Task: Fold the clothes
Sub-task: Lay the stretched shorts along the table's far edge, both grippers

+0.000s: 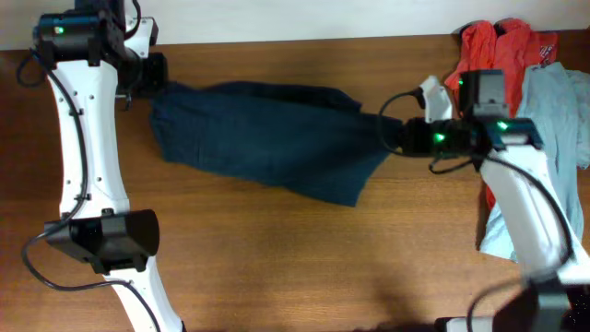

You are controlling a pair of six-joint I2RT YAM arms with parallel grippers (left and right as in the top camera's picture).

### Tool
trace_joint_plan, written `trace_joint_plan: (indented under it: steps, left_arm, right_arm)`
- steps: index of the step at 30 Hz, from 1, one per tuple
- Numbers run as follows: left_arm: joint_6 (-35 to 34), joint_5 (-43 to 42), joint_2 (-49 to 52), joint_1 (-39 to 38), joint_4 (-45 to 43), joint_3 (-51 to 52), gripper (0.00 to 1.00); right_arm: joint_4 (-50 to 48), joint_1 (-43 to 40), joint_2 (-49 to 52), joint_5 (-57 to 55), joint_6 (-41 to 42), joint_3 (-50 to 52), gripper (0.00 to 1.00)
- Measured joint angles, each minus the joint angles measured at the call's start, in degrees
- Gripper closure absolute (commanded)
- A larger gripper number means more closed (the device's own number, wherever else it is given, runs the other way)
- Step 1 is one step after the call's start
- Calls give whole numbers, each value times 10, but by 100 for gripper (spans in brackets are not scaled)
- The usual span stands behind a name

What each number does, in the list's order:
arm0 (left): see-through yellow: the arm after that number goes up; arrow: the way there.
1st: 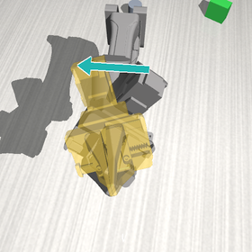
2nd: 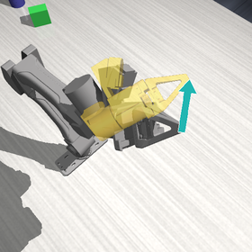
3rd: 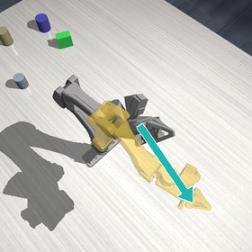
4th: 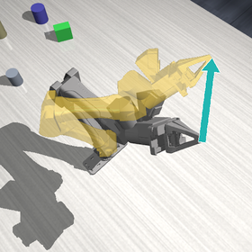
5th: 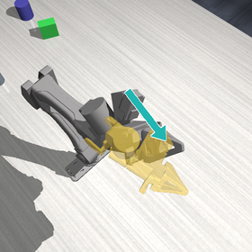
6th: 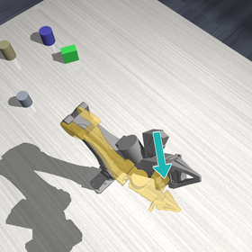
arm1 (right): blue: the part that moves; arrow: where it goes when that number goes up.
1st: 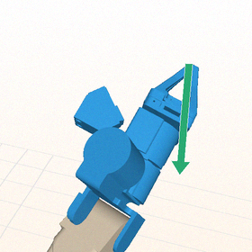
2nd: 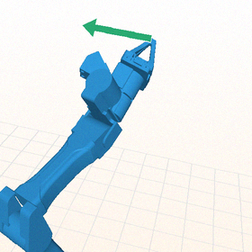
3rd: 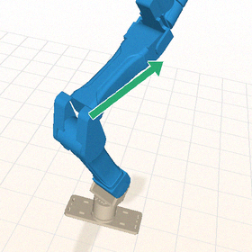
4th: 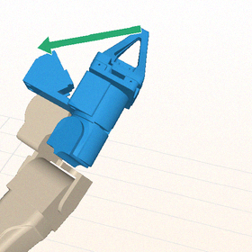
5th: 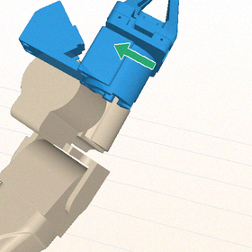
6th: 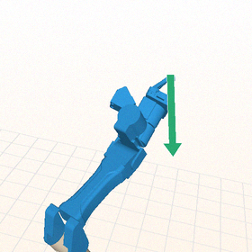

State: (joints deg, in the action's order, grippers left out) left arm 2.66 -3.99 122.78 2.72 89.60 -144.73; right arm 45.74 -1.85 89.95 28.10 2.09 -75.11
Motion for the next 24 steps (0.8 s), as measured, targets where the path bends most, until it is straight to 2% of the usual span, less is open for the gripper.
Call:
trace_joint_plan:
  steps: [6, 15, 24]
  left_arm:
    - [-12, 16, -1, 0, -78, 54, 99]
    - [-16, 55, -1, 7, -228, 203, 99]
    - [-17, 55, -1, 6, -369, 229, 99]
  right_arm:
    - [-89, 15, 71, 2, -11, 0, 96]
    - [-179, 62, 80, -26, -38, 0, 96]
    - [-284, 80, 80, -129, -43, 0, 96]
